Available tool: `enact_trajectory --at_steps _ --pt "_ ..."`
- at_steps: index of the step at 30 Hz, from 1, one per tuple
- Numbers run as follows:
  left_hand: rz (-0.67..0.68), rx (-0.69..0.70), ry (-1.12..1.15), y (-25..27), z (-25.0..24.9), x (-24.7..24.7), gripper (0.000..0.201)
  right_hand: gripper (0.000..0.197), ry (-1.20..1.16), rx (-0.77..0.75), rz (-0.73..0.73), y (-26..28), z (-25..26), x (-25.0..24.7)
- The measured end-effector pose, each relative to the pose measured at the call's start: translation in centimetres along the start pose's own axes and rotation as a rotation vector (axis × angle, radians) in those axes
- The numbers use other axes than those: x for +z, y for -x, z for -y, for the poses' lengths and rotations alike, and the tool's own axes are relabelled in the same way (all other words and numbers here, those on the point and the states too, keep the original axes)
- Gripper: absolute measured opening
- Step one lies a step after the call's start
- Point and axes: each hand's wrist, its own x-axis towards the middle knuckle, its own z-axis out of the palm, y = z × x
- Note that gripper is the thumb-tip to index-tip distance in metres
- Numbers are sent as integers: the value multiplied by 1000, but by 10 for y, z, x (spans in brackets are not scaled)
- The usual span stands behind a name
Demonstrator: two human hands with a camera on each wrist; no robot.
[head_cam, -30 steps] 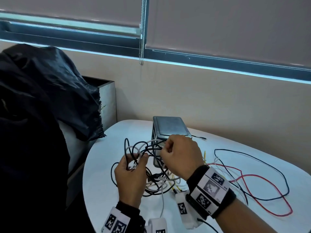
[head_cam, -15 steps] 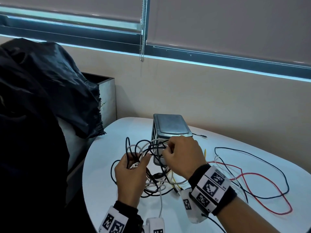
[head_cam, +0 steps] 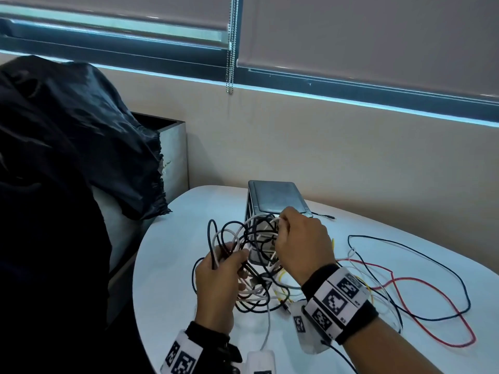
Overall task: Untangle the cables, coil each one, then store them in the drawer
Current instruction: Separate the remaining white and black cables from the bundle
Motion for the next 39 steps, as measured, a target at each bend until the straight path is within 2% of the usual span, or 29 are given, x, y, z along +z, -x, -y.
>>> enact_trajectory --at_steps 3,5,6,7,9,11,14,15,17,21,24,26,28,31,32,33,36,39 --pt "227 -111 113 5 -5 0 31 15 2 34 -20 -5 -7 3" --pt "325 -113 124 6 -3 -5 10 15 -20 105 -38 -10 -14 1" --pt "335 -101 97 6 -1 -7 6 14 -47 137 -55 -13 -18 -1" --pt "338 -92 59 5 4 -9 15 12 -85 164 -70 -16 -21 -4" --pt "289 -83 17 5 8 -10 18 9 -177 189 -82 -17 -24 -8" --pt "222 -71 15 5 10 -8 10 13 -230 158 -4 -11 -25 -8" --pt "78 -122 182 -1 7 -7 11 42 -138 91 307 2 -26 -11" --pt "28 -136 254 -5 5 -10 10 50 -190 104 408 5 -27 -14" --pt "-28 -146 348 -13 2 -16 9 53 -363 141 529 8 -28 -20" --pt "-31 -155 440 -21 -3 -22 14 46 -551 118 637 12 -32 -25" --pt "-11 -176 486 -27 -5 -25 13 67 -585 132 729 22 -35 -10" --pt "9 -197 524 -32 -8 -28 13 75 -691 179 740 27 -40 1" --pt "48 -227 572 -35 -12 -33 15 70 -837 244 706 29 -43 6" --pt "134 -272 592 -35 -19 -39 24 27 -980 339 553 22 -44 4" --pt "148 -281 595 -34 -21 -39 27 25 -983 356 500 19 -43 4" --pt "156 -287 597 -33 -23 -38 27 32 -971 352 478 16 -40 4" --pt "177 -300 627 -29 -26 -32 27 39 -886 250 604 12 -24 9" --pt "184 -322 624 -29 -29 -32 27 24 -912 232 669 13 -13 10"
